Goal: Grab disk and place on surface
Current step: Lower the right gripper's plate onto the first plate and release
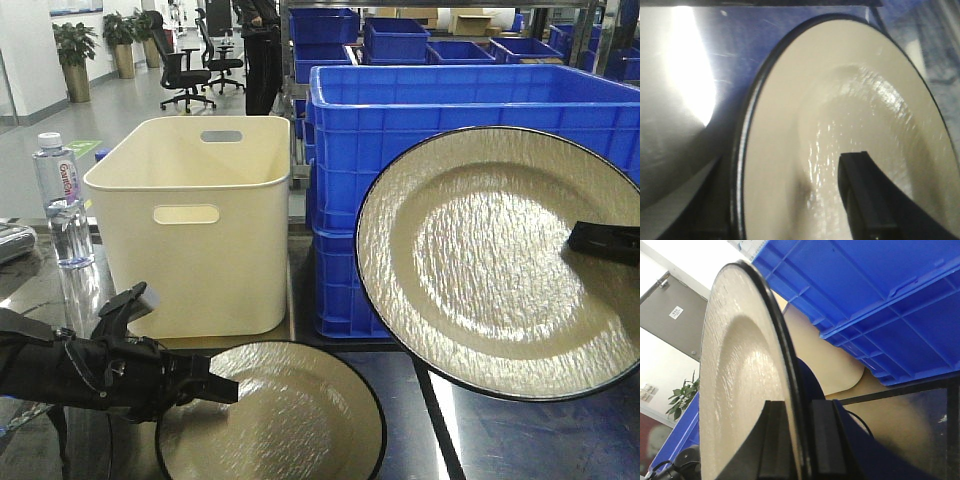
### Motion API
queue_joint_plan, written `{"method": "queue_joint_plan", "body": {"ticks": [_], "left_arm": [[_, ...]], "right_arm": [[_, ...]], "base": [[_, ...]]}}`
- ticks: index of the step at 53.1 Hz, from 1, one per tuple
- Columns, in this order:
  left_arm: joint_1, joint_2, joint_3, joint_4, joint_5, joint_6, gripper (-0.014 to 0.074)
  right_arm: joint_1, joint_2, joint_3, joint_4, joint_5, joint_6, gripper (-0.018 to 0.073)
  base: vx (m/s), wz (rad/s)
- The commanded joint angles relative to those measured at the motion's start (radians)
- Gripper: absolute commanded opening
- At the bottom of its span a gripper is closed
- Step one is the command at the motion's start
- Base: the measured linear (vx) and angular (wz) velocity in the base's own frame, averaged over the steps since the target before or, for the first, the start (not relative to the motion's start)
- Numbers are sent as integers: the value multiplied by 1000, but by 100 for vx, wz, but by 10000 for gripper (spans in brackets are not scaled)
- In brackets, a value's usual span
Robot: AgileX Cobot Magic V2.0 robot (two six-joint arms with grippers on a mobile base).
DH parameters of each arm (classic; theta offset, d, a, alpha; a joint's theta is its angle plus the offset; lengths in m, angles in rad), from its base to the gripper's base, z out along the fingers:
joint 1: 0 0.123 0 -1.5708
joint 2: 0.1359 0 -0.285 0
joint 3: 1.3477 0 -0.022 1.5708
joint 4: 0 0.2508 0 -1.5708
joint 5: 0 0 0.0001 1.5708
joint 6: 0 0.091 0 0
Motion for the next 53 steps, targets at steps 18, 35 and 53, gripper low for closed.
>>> {"method": "queue_joint_plan", "body": {"ticks": [18,35,53], "left_arm": [[213,-163,-29,146,90,-3,486],[364,-492,-29,169,170,-49,-10],[369,-746,-29,177,203,-81,-8]], "right_arm": [[13,-28,-32,106,-14,0,-9],[337,57,-32,-92,-292,10,-9],[653,271,-33,-25,-591,-67,-8]], "base": [[0,0],[0,0],[0,0]]}}
